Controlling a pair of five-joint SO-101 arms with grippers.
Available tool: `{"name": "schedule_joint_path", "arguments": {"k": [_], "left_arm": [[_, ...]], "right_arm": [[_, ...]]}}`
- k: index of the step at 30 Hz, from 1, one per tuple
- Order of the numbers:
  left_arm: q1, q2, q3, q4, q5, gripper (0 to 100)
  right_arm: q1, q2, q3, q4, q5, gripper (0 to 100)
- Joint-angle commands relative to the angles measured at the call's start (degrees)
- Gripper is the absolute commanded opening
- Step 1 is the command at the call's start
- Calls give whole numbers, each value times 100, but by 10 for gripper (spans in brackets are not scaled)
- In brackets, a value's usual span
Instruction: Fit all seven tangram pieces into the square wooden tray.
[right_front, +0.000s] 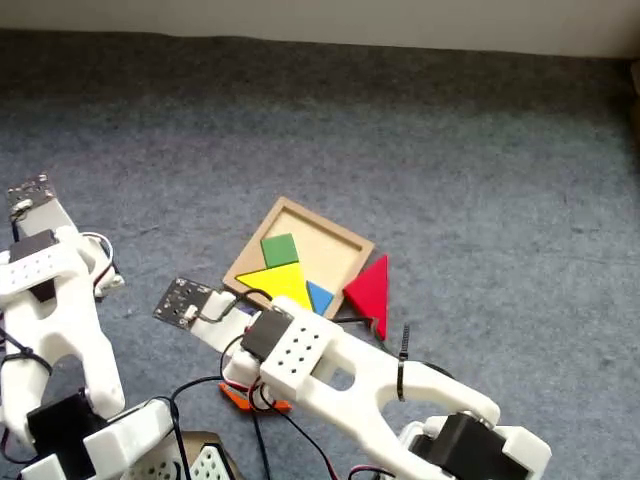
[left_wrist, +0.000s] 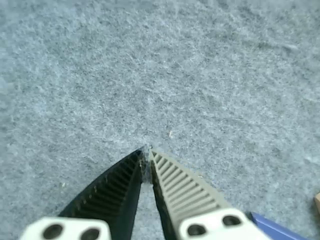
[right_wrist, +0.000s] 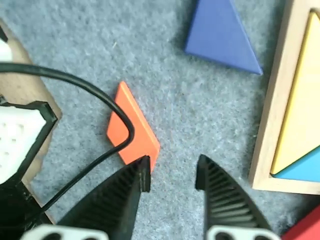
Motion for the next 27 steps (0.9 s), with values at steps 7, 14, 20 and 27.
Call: {"name": "schedule_joint_path", "arguments": {"k": [7, 14, 20, 27], "left_arm": [[-1024, -251, -426, 53, -9, 11], [-1015, -233, -418, 35, -9, 11], [-1007, -215, -400, 9, -9, 11], [-1007, -207, -400, 0, -9, 11]], "right_arm": [[-470, 980, -57, -321, -97, 213], [-787, 1411, -66, -453, -79, 213], [-936, 1411, -66, -321, -62, 213], [-1182, 1358, -40, -338, -53, 213]]}}
